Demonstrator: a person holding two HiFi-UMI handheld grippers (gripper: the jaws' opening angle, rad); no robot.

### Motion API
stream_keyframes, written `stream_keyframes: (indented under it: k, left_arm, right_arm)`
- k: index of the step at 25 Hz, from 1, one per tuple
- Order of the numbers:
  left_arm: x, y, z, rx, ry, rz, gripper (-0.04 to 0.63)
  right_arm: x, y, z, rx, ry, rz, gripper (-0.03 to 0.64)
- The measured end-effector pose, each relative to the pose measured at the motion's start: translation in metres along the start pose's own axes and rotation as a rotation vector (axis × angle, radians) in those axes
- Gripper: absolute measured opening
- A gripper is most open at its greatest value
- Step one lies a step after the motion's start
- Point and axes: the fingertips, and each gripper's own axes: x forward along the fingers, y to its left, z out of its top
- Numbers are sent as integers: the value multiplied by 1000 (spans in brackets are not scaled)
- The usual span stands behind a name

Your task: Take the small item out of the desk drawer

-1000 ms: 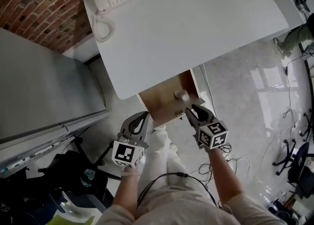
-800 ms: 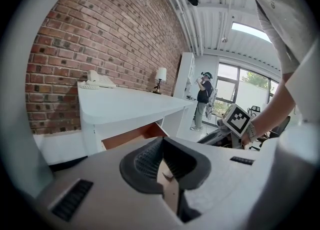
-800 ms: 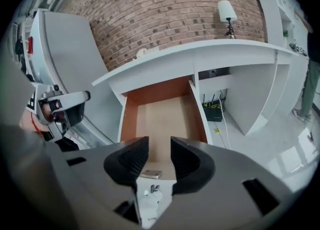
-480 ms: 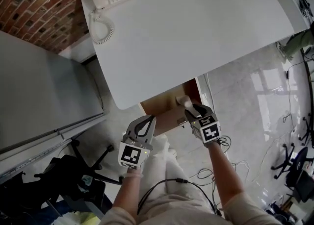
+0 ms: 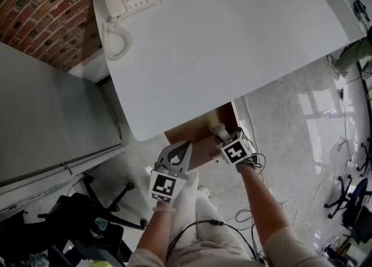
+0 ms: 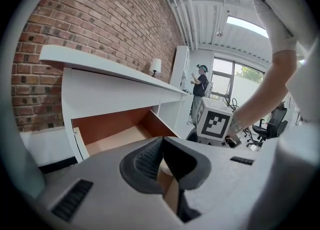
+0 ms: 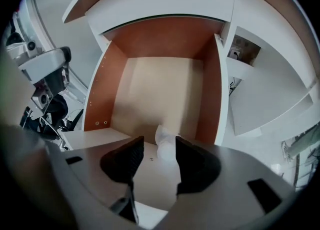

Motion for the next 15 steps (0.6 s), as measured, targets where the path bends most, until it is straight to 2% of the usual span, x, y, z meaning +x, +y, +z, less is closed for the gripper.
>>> stream_keyframes:
  k: [6,12,15]
  left_arm:
    - [14,2,-4,11,-1,32,5]
    - [13,9,-1,16,-19,54,5]
    - [11,15,-1,10,-23,67,5]
  right_arm:
    - [9,-2,-4,-42,93,-24,193]
    - [8,5,7,-151,64,4,208]
    - [16,5,8,-131,89,22,210]
